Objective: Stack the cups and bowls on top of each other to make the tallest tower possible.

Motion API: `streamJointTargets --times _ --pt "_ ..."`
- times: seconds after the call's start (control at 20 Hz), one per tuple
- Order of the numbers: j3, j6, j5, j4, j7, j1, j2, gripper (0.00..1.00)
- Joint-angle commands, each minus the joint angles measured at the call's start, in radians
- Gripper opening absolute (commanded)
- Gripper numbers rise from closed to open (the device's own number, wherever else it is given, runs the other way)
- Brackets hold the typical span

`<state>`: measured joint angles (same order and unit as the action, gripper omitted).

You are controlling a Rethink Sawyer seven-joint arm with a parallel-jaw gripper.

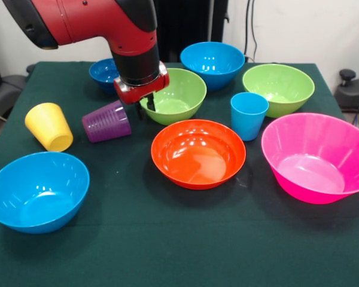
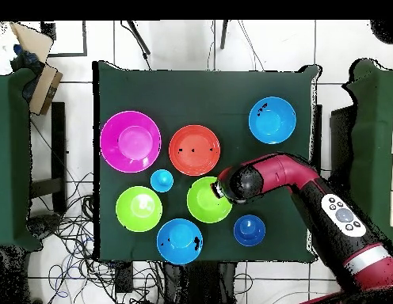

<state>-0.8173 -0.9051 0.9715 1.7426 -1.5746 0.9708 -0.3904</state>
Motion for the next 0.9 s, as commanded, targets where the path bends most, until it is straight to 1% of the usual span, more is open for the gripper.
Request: streamJointTargets --times 0.05,0.25,0.45,0.75,0.9 --pt "0.068 0.053 0.078 -0.076 0.141 -0.051 0.003 0.00" --pt "0.048 0.016 0.038 -0.072 0.158 -0.051 -0.026 0.00" --pt "0.048 0.008 0.034 -0.065 0.159 -0.055 -0.044 0.00" --pt "0.037 -0.046 -0.015 -0.061 0.154 -0.067 -0.097 0.00" --pt "0.040 -0.054 -0.030 -0.059 0.155 -0.071 -0.110 0.00"
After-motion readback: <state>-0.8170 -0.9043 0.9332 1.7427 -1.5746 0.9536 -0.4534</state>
